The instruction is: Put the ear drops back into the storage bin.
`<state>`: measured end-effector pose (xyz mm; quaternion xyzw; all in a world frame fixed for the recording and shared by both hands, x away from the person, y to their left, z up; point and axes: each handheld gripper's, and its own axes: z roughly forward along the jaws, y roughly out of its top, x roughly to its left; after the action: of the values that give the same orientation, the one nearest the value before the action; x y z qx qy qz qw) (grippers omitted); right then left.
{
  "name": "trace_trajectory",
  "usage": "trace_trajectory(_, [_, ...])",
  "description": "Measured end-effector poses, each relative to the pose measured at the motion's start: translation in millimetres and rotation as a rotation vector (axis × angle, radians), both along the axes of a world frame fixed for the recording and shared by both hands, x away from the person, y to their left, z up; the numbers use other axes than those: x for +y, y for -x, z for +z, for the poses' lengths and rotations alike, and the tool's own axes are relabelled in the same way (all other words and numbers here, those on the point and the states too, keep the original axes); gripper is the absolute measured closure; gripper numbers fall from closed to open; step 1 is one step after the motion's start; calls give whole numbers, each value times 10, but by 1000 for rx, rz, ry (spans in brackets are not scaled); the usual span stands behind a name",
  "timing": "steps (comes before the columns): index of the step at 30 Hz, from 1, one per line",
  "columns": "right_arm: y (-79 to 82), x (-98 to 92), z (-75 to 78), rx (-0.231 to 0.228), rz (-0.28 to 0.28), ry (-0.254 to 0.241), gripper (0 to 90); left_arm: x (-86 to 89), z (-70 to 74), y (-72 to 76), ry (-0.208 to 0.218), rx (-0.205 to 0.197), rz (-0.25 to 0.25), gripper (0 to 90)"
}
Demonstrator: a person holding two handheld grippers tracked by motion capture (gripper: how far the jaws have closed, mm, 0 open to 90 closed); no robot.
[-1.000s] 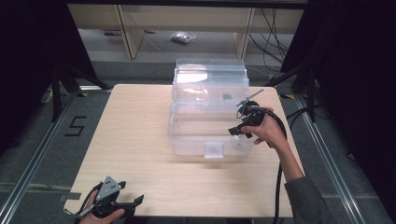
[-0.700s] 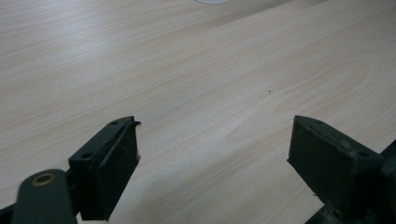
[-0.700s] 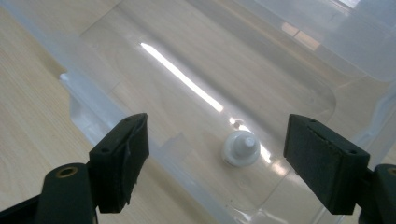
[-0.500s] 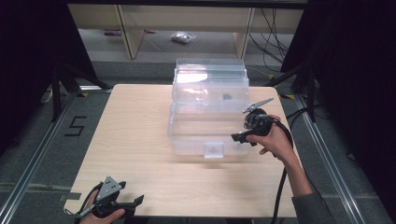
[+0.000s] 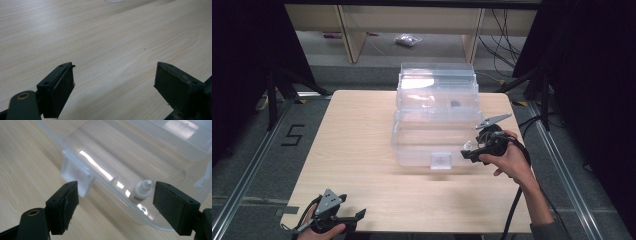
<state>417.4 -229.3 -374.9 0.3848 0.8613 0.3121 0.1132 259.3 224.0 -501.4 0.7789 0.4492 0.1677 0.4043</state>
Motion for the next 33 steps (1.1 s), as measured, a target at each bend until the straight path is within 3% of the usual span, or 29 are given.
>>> trace_trajectory(6, [106, -23, -57, -23, 11, -16, 203, 5, -1, -3, -5, -1, 2, 153])
trace_trajectory(8, [129, -18, -56, -9, 4, -22, 203, 5, 0, -3, -4, -1, 2, 153])
trace_trajectory(10, [160, -29, -83, -28, 32, -20, 202, 4, -1, -3, -5, -1, 2, 153])
trace_trajectory(19, [267, -16, -134, -11, 37, -24, 202, 3, 4, 3, 2, -1, -5, 153])
trace_trajectory(20, [286, -9, -176, -35, 42, -34, 203, -1, 2, 3, 6, -1, -1, 153])
trace_trajectory(22, [302, -18, -188, -39, 52, -32, 203, -2, 4, 3, -6, -1, 5, 153])
trace_trajectory(25, [333, -22, -203, -18, 59, -41, 204, 0, 3, 2, -8, -2, 5, 153])
trace_trajectory(29, [371, -10, -240, -32, 42, -62, 204, -3, 3, 5, 6, -1, 1, 153])
trace_trajectory(30, [372, -22, -251, -35, 60, -51, 204, -7, 4, 7, 1, -1, 7, 153])
trace_trajectory(33, [407, -14, -280, -25, 44, -68, 204, 1, 2, 2, -8, -2, 4, 153])
